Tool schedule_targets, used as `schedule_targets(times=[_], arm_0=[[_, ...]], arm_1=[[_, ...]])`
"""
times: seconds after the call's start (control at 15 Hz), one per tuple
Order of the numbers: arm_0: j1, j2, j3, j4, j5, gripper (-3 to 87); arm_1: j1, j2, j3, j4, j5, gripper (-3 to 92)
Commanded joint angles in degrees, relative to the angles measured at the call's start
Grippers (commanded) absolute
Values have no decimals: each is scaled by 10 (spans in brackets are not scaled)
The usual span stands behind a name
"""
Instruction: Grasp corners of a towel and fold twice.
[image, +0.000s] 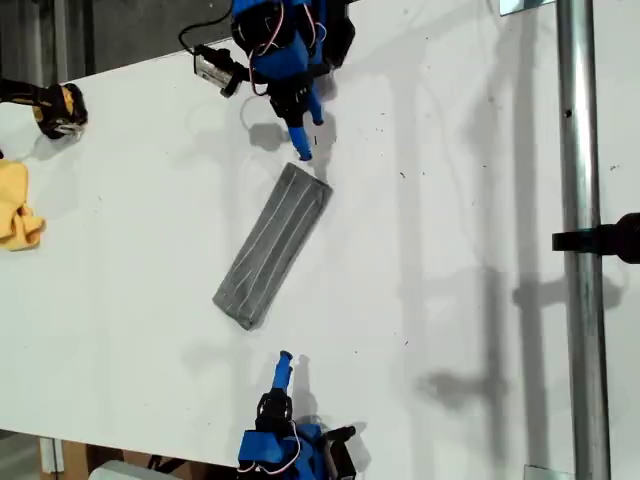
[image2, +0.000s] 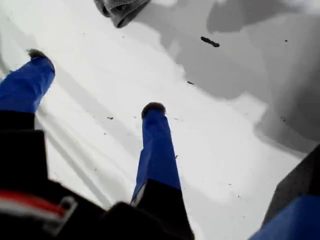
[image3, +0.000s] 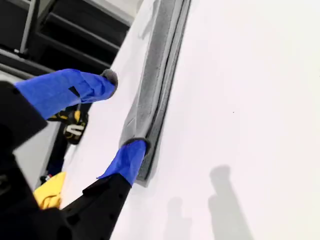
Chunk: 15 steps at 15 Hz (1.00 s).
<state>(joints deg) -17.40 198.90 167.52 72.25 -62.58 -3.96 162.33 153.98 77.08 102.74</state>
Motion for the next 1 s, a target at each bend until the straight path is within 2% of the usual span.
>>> schedule_targets(times=[0.0,0.4,0.73,0.93], arm_0=[[4,4,-4,-12,-4,210],[5,4,-8,-3,-9,209],[9,4,-7,0,-11,206],[10,4,-10,2,-11,205]], arm_1=[[45,-87,-33,-63,-22,377],[102,-375,-83,-299,-28,385],[93,-490,-100,-408,-10,383],[99,-559,-98,-511,-7,380]])
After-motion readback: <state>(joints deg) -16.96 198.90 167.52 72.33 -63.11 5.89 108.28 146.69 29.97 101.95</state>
